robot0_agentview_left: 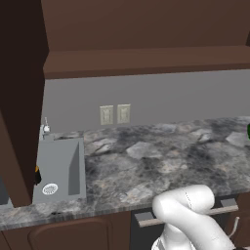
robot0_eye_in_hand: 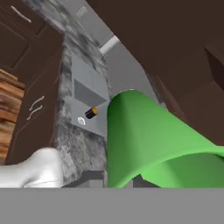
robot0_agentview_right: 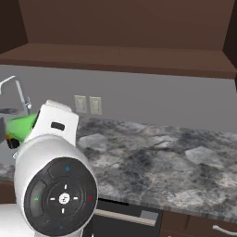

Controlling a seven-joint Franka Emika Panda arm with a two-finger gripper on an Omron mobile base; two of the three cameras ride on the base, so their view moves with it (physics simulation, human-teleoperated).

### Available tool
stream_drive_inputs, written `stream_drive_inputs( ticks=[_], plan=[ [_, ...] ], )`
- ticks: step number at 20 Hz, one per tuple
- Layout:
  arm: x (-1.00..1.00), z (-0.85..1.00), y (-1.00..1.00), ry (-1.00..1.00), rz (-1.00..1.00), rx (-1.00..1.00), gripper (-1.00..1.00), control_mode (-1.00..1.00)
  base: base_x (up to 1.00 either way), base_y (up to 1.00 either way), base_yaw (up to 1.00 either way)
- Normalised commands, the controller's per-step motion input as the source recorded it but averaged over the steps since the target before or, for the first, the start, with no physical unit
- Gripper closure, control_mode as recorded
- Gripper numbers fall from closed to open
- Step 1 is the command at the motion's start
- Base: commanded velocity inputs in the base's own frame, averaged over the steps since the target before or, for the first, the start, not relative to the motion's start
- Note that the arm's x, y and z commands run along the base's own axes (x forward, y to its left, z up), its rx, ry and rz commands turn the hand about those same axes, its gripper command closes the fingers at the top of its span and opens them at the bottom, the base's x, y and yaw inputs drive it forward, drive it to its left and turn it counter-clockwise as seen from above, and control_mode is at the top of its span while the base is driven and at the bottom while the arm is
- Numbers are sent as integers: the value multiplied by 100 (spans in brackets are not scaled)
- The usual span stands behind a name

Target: Open the cabinet directly in front. Then move the beer and the cup to the dining counter with the candle on it.

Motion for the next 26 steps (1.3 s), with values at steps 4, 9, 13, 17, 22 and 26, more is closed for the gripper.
stream_drive_inputs(
  ticks=[4,9,13,17,22,26],
  plan=[
    [-100,-49,74,2,39,-9,100,-100,0,0,0],
    [-43,-34,39,3,22,-4,100,-100,0,0,0],
    [0,0,0,0,-1,0,100,-100,0,0,0],
    [1,0,0,0,0,0,100,-100,0,0,0],
    [0,0,0,0,0,0,100,100,0,0,0],
    [0,0,0,0,0,0,100,100,-47,-30,0]
  ],
)
